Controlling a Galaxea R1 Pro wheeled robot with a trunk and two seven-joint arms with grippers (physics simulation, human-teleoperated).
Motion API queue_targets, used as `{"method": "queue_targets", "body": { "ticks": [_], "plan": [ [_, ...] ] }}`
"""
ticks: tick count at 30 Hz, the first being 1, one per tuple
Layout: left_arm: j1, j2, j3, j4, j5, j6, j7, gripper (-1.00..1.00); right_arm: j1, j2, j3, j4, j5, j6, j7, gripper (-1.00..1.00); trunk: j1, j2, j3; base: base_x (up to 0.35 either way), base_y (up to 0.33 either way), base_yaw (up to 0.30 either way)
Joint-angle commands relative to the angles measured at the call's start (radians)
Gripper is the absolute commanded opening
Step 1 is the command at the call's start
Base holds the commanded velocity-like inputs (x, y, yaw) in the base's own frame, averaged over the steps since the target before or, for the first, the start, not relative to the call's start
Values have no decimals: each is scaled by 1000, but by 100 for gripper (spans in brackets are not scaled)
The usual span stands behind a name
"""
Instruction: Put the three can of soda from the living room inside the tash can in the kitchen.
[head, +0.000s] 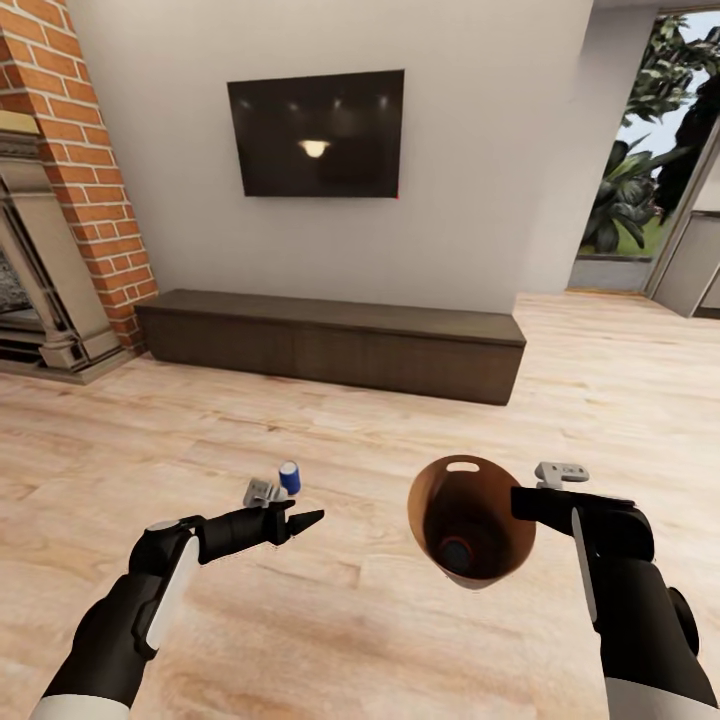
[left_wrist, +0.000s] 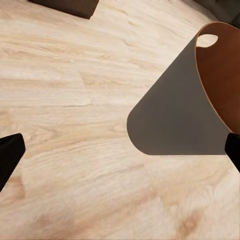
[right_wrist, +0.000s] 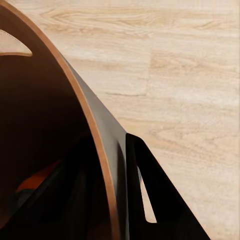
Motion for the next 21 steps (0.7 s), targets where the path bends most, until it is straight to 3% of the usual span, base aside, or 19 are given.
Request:
{"method": "queue_targets", "body": {
  "ticks": [1,21],
  "plan": [
    [0,0,0,0,0,0,0,100,0,0,0,0,-18,2,0,-100,0,0,0,337,0,0],
    [0,1,0,0,-1,0,-2,100,0,-1,2,0,-18,2,0,-100,0,0,0,337,0,0]
  ]
}}
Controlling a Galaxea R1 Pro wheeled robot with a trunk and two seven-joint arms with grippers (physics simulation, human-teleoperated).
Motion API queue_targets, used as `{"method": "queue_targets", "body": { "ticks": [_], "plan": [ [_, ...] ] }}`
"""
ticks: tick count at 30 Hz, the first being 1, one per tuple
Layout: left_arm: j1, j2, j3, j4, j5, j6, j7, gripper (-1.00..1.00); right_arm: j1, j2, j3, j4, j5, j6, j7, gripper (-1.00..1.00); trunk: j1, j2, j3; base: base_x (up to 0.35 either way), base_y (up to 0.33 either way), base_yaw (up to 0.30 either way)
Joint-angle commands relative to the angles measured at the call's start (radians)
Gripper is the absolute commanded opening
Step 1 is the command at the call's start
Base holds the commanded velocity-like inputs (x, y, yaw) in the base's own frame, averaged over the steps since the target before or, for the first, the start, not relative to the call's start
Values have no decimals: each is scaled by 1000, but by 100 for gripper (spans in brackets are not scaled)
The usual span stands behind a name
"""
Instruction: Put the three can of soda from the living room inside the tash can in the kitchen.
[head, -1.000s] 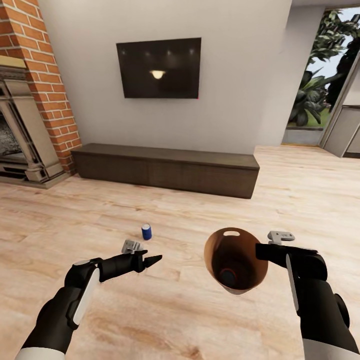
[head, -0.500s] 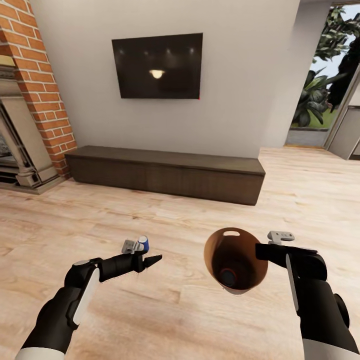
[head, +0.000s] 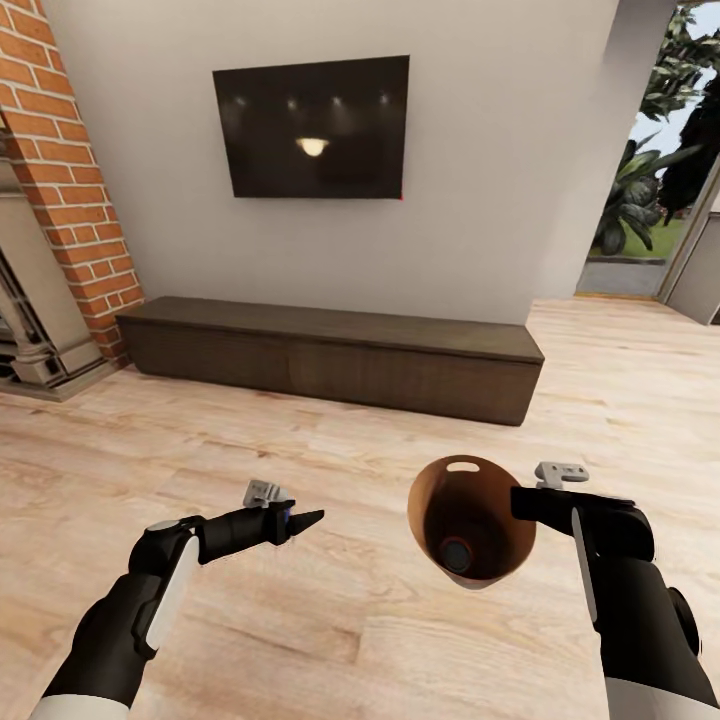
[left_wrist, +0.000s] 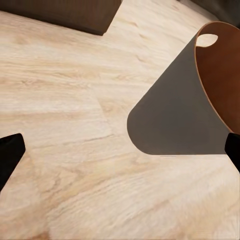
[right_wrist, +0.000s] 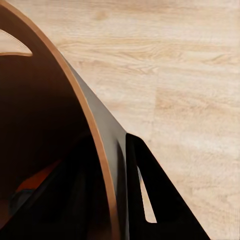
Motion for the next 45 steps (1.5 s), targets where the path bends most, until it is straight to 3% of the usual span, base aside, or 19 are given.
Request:
{"method": "queue_targets", "body": {
  "ticks": [1,45],
  "plan": [
    [0,0,0,0,0,0,0,100,0,0,0,0,-19,2,0,-100,0,0,0,337,0,0],
    [0,0,0,0,0,0,-2,100,0,-8,6,0,-19,2,2,-100,0,0,0,337,0,0]
  ]
}}
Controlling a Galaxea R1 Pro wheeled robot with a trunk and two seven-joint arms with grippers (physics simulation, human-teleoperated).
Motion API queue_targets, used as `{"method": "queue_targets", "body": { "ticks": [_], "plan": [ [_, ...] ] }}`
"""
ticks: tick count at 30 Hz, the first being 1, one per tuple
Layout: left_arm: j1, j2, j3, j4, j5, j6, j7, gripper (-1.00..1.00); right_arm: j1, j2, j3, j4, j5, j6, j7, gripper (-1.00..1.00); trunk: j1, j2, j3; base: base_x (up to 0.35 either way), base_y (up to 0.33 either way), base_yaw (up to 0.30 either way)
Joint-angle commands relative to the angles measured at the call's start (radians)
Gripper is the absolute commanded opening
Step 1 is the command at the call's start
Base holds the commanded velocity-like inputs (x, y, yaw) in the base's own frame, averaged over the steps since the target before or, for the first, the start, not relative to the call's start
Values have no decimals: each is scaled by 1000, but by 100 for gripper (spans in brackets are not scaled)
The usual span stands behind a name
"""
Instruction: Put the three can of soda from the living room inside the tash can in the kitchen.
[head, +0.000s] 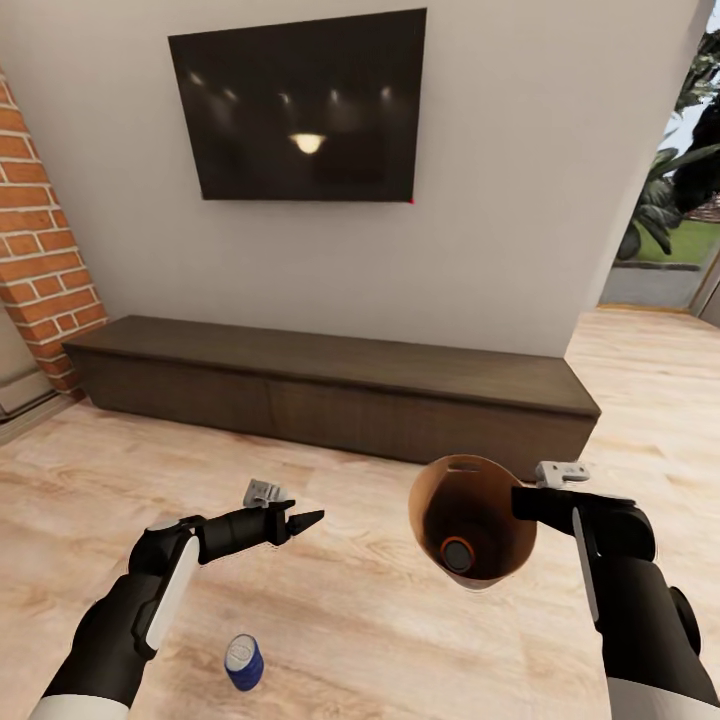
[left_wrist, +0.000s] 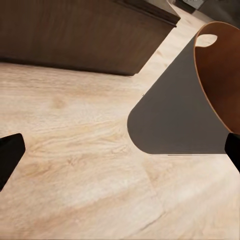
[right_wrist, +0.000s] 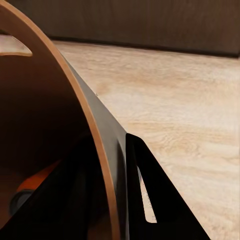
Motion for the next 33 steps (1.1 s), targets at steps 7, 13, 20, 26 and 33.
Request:
{"method": "queue_targets", "body": {
  "ticks": [7,13,20,26,33],
  "plan": [
    [0,0,0,0,0,-1,0,100,0,0,2,0,-20,2,0,-100,0,0,0,337,0,0],
    [0,0,0,0,1,-3,-2,100,0,0,2,0,-20,2,0,-100,0,0,0,322,0,0],
    [0,0,-2,0,6,-5,-8,100,0,1,7,0,-20,2,0,-100,0,0,0,82,0,82],
    [0,0,-2,0,5,-5,-8,100,0,1,6,0,-20,2,0,-100,0,0,0,1,0,247],
    [0,0,-2,0,4,-5,-6,100,0,0,3,0,-20,2,0,-100,0,0,0,0,0,214]
  ]
}}
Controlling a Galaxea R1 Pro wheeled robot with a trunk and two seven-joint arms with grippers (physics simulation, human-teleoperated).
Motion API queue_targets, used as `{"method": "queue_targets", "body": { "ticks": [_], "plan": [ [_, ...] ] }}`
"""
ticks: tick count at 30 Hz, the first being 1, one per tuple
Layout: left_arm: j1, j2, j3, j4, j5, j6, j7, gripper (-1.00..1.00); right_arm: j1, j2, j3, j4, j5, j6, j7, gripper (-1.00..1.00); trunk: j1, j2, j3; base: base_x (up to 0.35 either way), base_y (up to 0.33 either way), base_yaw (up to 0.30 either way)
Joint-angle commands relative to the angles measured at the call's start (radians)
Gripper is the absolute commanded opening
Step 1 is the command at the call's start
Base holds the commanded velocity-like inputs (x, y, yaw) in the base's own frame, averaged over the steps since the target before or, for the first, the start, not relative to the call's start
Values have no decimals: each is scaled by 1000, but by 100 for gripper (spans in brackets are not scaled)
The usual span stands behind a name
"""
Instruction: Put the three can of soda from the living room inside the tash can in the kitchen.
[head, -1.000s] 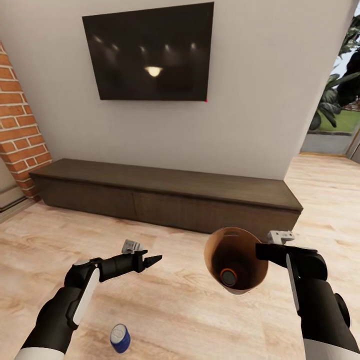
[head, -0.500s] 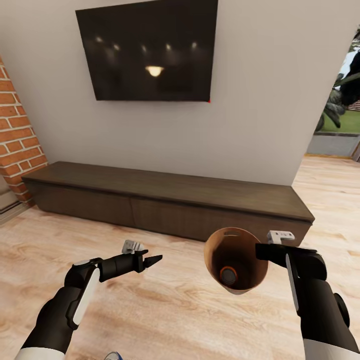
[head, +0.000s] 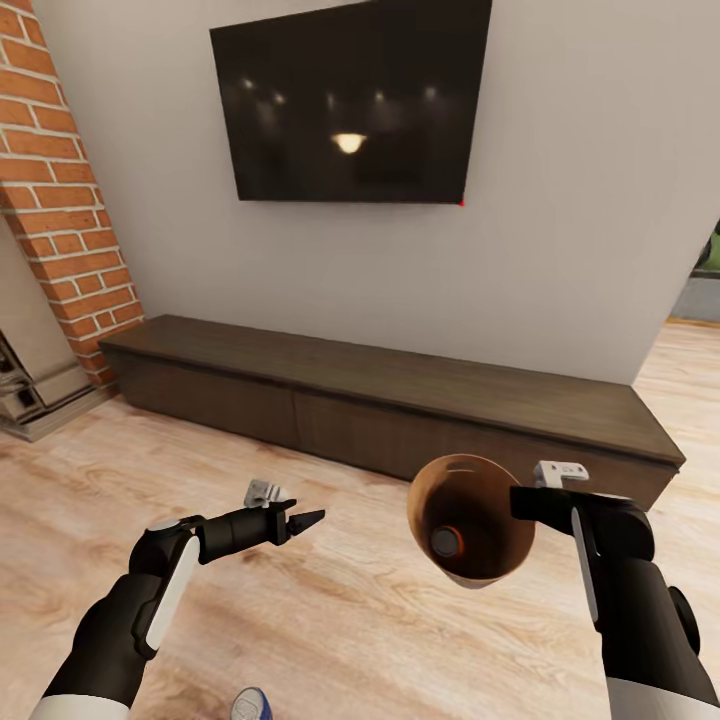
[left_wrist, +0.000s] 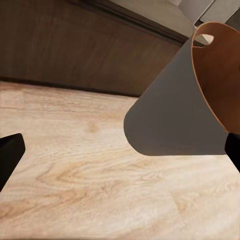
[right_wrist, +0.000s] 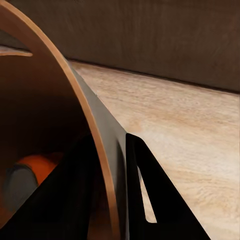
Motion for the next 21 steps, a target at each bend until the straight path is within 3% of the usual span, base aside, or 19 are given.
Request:
{"method": "queue_targets", "body": {
  "ticks": [1,21],
  "plan": [
    [0,0,0,0,0,0,0,100,0,0,0,0,-6,0,-1,-100,0,0,0,0,0,61],
    [0,0,0,0,-1,0,3,100,0,0,-8,0,-6,0,-1,-100,0,0,-21,0,0,-13]
  ]
}}
